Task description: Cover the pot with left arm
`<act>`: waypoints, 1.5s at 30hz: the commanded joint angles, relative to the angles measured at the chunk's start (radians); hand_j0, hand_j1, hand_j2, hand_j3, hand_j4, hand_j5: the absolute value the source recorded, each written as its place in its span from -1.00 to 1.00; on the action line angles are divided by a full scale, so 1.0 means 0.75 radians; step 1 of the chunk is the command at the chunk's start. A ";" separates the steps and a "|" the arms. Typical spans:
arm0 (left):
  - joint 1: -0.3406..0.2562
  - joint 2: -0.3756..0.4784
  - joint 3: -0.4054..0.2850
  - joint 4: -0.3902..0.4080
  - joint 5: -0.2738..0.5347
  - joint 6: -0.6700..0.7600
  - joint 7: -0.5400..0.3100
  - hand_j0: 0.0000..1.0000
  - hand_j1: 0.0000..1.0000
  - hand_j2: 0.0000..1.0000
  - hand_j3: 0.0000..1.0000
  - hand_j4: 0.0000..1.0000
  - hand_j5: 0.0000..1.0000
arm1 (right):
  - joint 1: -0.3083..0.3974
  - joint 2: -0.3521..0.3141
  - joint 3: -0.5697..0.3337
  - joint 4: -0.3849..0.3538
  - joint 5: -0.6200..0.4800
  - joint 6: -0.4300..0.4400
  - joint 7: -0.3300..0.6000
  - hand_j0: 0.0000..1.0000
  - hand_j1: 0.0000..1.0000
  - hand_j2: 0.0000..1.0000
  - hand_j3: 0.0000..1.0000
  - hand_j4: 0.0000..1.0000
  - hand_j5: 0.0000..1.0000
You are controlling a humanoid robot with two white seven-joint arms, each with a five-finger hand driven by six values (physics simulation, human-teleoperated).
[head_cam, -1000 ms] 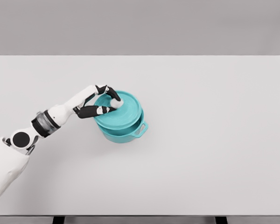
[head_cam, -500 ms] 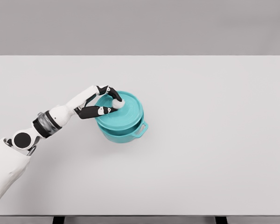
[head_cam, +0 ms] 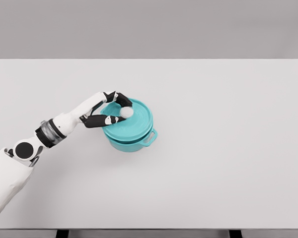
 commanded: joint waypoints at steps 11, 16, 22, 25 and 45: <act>-0.006 -0.061 0.050 0.045 -0.049 0.001 -0.001 0.52 0.52 0.52 0.52 0.52 0.52 | 0.000 0.000 0.000 0.001 0.002 -0.001 0.001 1.00 1.00 1.00 1.00 1.00 1.00; -0.010 -0.106 0.131 0.086 -0.150 0.001 -0.001 0.66 0.66 0.66 0.66 0.66 0.66 | 0.000 0.000 0.000 0.001 0.002 -0.001 0.001 1.00 1.00 1.00 1.00 1.00 1.00; 0.000 -0.106 0.119 0.081 -0.150 0.001 0.001 1.00 1.00 1.00 1.00 1.00 1.00 | 0.000 0.000 0.000 0.001 0.000 -0.001 0.001 1.00 1.00 1.00 1.00 1.00 1.00; 0.000 -0.104 0.117 0.083 -0.148 0.001 0.001 1.00 1.00 1.00 1.00 1.00 1.00 | 0.000 0.000 0.000 -0.001 0.002 -0.001 0.001 1.00 1.00 1.00 1.00 1.00 1.00; 0.039 0.262 0.117 -0.107 0.124 0.001 -0.021 1.00 1.00 1.00 1.00 1.00 1.00 | 0.000 0.000 0.000 0.001 0.000 -0.001 0.001 1.00 1.00 1.00 1.00 1.00 1.00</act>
